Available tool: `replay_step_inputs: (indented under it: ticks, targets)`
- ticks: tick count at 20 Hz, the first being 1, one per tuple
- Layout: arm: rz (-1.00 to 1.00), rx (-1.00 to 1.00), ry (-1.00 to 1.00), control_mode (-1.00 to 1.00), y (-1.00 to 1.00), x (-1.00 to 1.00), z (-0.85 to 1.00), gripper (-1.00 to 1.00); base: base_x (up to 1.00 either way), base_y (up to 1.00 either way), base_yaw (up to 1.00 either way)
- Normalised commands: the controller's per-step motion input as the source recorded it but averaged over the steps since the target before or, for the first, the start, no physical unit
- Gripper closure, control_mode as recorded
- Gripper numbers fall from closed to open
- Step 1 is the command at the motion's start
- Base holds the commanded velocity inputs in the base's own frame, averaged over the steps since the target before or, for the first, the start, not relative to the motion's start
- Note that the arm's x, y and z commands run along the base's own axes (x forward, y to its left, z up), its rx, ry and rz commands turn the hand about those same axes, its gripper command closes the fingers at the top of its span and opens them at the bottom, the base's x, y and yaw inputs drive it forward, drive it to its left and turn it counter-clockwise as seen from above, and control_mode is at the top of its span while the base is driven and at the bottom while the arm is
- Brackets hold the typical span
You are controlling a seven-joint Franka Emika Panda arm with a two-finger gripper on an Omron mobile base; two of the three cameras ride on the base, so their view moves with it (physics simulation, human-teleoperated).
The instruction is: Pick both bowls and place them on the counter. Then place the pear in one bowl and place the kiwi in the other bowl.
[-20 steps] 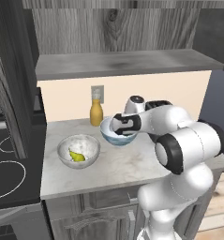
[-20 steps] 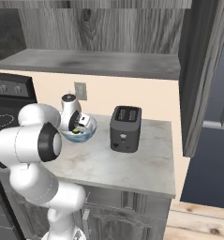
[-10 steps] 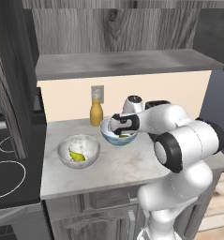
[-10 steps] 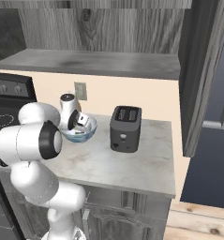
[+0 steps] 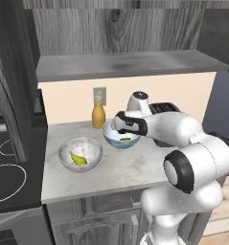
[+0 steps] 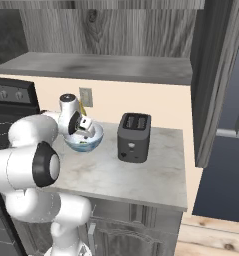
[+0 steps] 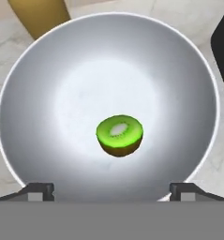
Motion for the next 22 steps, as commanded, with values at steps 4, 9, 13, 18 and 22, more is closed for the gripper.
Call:
replay_step_inputs:
  ticks: [4,9,13,18,22]
  targets:
    - [0.0,0.0,-0.07,-1.0,0.0,-0.64,0.43,-1.0,0.0,0.0,0.0]
    - [0.0,0.0,-0.11,-1.0,0.0,-0.87,0.51,-1.0,0.0,0.0,0.0]
    - [0.0,0.0,-0.12,-1.0,0.0,-0.98,0.58,-1.0,0.0,0.0,0.0]
    - [0.0,0.0,-0.1,-1.0,0.0,-1.0,0.62,-1.0,0.0,0.0,0.0]
    - [0.0,0.0,-0.08,-1.0,0.0,-0.99,0.6,-1.0,0.0,0.0,0.0]
